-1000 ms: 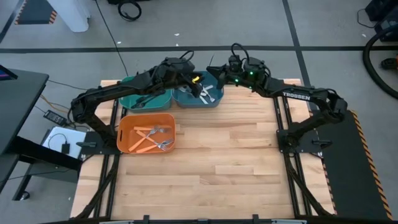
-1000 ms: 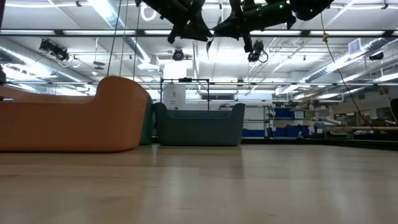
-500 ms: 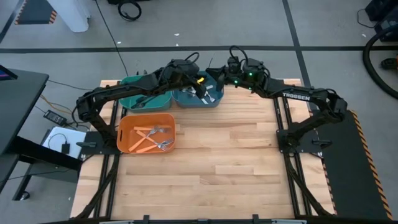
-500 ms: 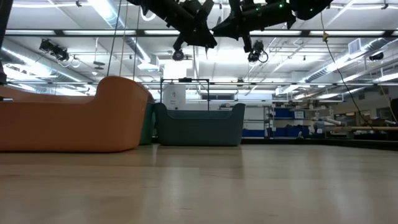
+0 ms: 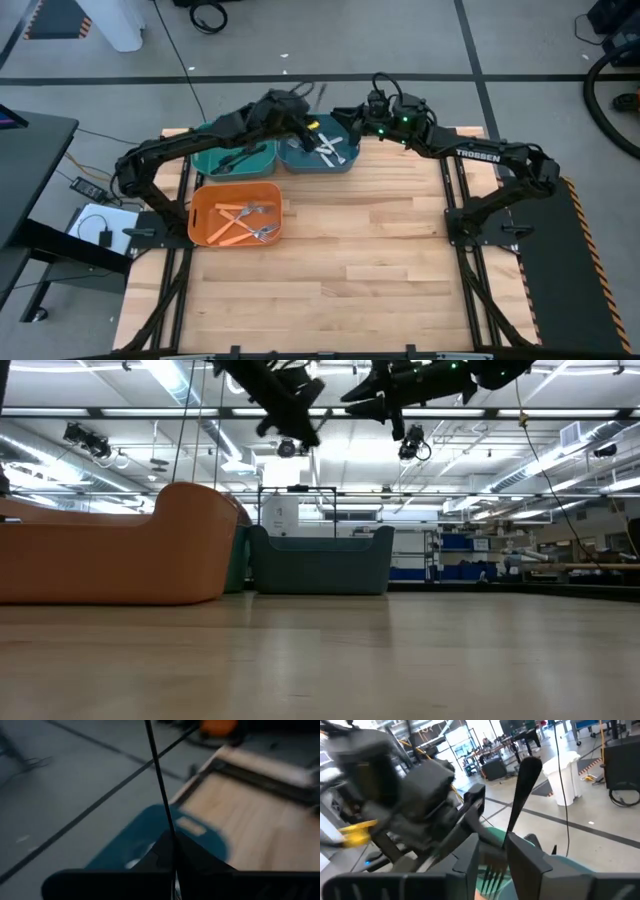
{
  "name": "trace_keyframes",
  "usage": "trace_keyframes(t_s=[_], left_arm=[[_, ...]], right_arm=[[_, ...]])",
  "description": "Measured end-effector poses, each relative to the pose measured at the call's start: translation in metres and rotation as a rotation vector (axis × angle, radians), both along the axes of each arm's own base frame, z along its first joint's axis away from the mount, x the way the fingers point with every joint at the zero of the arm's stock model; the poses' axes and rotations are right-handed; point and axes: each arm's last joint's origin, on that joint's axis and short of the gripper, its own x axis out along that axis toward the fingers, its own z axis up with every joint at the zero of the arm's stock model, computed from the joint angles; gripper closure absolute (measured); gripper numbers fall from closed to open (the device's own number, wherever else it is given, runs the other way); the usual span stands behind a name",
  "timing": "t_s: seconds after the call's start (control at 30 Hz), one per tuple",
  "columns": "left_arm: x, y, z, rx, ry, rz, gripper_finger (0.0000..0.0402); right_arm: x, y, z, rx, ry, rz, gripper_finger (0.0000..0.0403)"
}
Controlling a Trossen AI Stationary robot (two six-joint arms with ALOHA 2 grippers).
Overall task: Sort silverware by color (type)
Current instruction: Put the black fork into the green bin, then return to Home Position
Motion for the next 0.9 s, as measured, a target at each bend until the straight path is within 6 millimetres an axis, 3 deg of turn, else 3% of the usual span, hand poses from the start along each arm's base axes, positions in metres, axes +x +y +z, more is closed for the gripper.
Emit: trace_keyframes(t_s=[0.2,0.43,0.7,0.9], left_arm=[[-0.049,0.001,0.008,0.008,0.284,0.034,0.0391],[-0.103,0.013,-0.021,-0.185,0.705,0.151,0.0391],[-0.138,0.038,-0.094,-0.318,0.863,0.223,0.0370],[-0.146,0.044,-0.104,-0.356,0.840,0.278,0.0350]], right_arm=[[-0.011,0.000,0.012,-0.019,-0.033,-0.015,0.0287],[-0.024,0.002,0.022,-0.085,-0.030,-0.003,0.0288],[-0.025,0.002,0.023,-0.093,-0.027,-0.003,0.0288],[-0.026,0.001,0.023,-0.093,-0.026,-0.009,0.0288]])
